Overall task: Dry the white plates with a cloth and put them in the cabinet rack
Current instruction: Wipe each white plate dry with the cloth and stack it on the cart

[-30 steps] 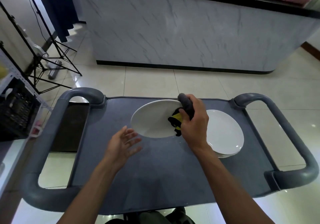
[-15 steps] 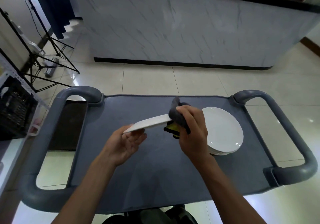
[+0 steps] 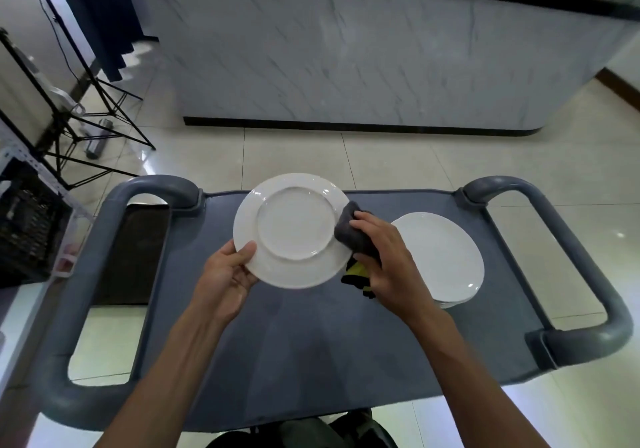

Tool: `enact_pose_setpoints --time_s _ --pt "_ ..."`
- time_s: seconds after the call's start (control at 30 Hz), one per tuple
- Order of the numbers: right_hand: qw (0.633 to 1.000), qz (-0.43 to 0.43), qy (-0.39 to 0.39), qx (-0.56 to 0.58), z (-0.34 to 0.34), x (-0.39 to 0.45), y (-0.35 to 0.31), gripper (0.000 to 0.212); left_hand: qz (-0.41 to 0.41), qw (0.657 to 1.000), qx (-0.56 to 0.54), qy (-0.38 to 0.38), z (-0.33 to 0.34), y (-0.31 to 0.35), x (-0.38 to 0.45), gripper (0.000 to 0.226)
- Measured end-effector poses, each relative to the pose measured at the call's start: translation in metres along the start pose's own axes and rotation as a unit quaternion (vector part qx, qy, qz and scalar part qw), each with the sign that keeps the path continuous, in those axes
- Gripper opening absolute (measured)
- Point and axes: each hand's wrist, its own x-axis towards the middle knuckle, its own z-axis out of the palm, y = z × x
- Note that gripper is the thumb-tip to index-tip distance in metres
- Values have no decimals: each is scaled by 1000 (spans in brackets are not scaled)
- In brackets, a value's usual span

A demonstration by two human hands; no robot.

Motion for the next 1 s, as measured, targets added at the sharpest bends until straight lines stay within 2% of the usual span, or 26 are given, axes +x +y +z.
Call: enact_pose_setpoints --time_s 0.2,0.43,1.0 --pt "998 12 -43 -40 11 6 -11 50 85 994 67 29 4 -5 -1 23" --pt "996 46 -25 -68 36 16 -27 50 130 985 112 14 7 -11 -3 27" --pt "994 -74 -57 -59 57 64 -76 48 189 961 196 -54 7 -2 -8 29"
